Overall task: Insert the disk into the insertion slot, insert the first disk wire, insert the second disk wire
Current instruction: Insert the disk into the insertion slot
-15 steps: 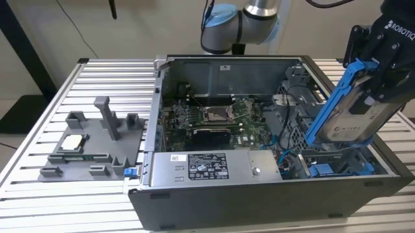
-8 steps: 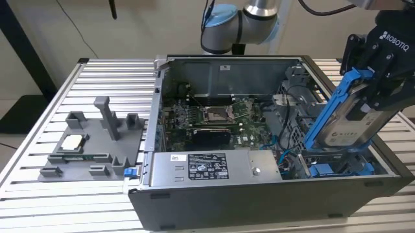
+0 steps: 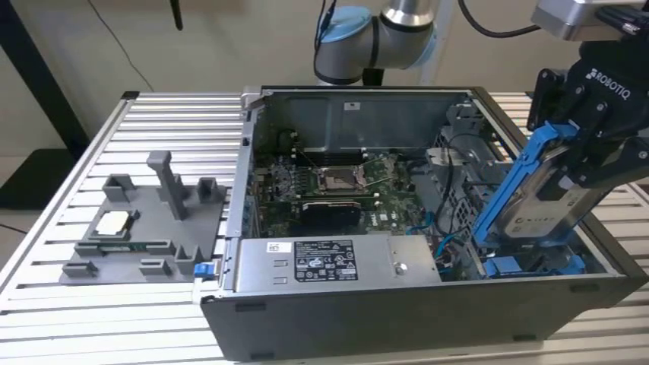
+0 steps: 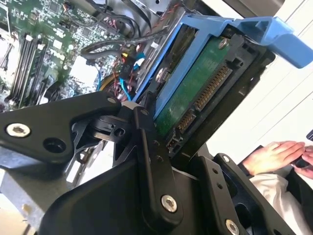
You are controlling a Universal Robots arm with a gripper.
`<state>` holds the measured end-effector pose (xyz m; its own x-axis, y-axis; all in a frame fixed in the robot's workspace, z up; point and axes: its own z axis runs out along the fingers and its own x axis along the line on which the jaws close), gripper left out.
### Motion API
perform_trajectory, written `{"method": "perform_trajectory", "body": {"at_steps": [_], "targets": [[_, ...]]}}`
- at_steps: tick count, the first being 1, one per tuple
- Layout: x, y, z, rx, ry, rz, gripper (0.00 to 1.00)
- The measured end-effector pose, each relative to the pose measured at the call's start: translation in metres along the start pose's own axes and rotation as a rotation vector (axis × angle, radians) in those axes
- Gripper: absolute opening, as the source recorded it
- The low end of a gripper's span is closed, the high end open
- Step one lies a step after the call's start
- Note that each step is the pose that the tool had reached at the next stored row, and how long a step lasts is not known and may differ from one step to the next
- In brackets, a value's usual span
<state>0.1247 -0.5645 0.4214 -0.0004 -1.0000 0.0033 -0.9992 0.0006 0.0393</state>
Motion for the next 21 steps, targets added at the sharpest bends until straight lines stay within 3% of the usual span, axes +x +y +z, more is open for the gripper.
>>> {"method": "perform_trajectory", "body": {"at_steps": [11, 21], "targets": [[0.0022, -0.0043, 0.011, 0.0, 0.0006, -0.003, 0.33], [0.0023, -0.0052, 0.0292, 0.0, 0.0001, -0.003, 0.33]]}}
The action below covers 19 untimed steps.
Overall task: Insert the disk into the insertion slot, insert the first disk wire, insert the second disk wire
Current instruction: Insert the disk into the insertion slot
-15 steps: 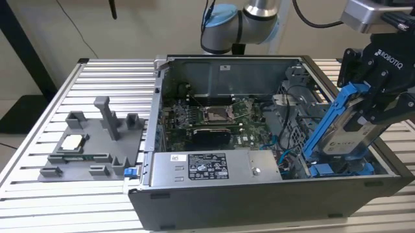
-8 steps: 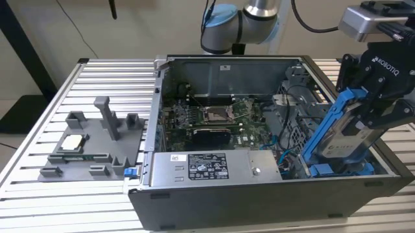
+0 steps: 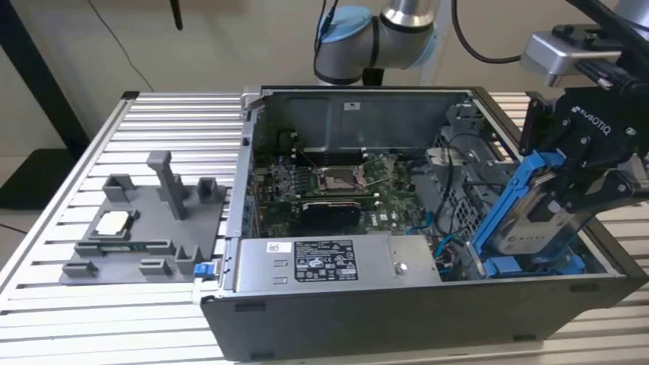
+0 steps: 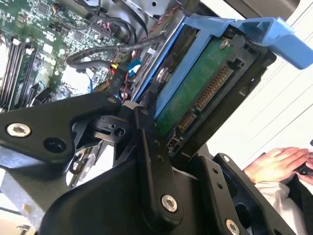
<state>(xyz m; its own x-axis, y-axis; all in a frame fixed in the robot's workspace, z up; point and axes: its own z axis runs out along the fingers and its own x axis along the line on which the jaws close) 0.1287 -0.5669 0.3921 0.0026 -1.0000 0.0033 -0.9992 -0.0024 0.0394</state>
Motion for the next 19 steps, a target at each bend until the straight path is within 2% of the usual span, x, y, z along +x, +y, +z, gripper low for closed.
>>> {"method": "perform_trajectory", "body": {"at_steps": [4, 10, 15, 16, 17, 19], "targets": [[-0.0001, -0.0002, 0.0059, 0.0, 0.0001, 0.0, 0.33], [0.0, -0.0003, 0.0076, 0.0, 0.0001, 0.0, 0.33], [-0.0001, -0.0003, 0.0078, 0.0001, 0.0004, 0.0, 0.34], [-0.0001, -0.0003, 0.0078, 0.0, 0.0004, 0.0, 0.4], [-0.0001, -0.0003, 0.0075, 0.0, 0.0003, 0.0, 0.4], [0.0, -0.0001, 0.004, -0.0003, 0.0003, 0.0, 0.4]]}}
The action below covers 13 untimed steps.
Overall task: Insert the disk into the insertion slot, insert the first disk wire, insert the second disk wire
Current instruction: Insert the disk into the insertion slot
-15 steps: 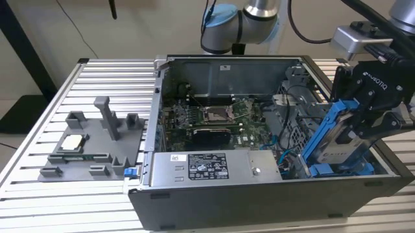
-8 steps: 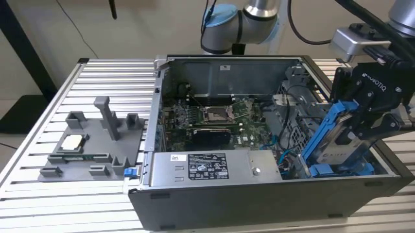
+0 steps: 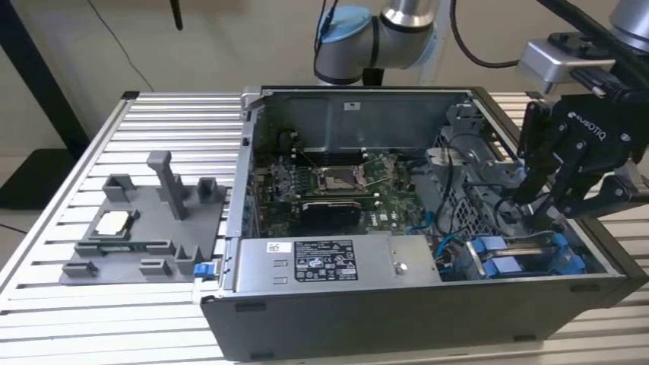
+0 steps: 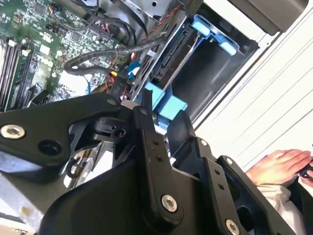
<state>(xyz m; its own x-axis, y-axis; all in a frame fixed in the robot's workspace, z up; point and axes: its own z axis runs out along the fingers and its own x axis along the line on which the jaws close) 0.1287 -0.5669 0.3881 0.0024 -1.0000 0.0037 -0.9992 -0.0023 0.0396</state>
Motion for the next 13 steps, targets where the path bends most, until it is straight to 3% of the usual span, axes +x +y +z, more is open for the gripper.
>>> {"method": "perform_trajectory", "body": {"at_steps": [4, 8, 13], "targets": [[-0.0006, 0.0004, -0.0096, -0.0001, -0.0001, 0.0, 0.4], [-0.0046, 0.0015, -0.0098, -0.0001, -0.0003, 0.0, 0.4], [-0.0151, 0.0036, -0.0097, 0.0, -0.0004, 0.0, 0.4]]}}
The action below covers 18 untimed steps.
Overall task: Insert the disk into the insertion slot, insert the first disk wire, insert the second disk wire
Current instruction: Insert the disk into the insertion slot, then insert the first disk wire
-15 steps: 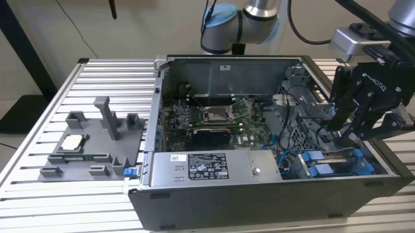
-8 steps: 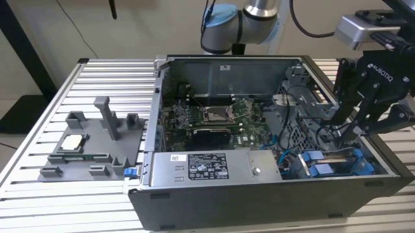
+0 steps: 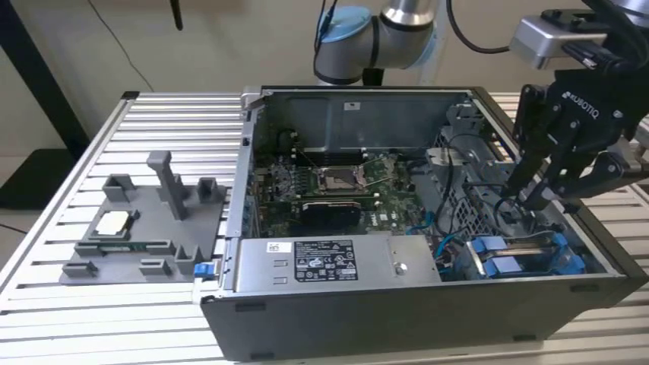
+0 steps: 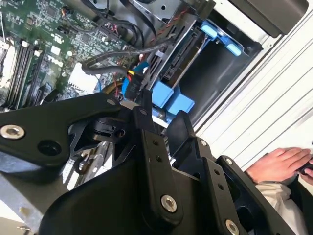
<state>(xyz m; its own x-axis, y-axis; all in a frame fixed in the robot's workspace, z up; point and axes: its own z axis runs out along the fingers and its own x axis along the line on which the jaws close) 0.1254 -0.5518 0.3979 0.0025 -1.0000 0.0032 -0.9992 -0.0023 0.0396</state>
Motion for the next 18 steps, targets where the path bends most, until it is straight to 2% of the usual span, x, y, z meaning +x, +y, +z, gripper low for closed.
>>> {"method": "perform_trajectory", "body": {"at_steps": [4, 8, 14, 17, 18], "targets": [[-0.0064, 0.0009, 0.0, 0.0, -0.0004, 0.0, 0.4], [-0.0086, 0.0011, 0.0002, 0.0, -0.0031, 0.0, 0.4], [-0.0101, 0.001, 0.0048, 0.0052, -0.016, -0.003, 0.4], [-0.0105, 0.0009, 0.0076, 0.0094, -0.0269, -0.006, 0.4], [-0.0106, 0.0008, 0.0081, 0.0104, -0.0334, -0.007, 0.4]]}}
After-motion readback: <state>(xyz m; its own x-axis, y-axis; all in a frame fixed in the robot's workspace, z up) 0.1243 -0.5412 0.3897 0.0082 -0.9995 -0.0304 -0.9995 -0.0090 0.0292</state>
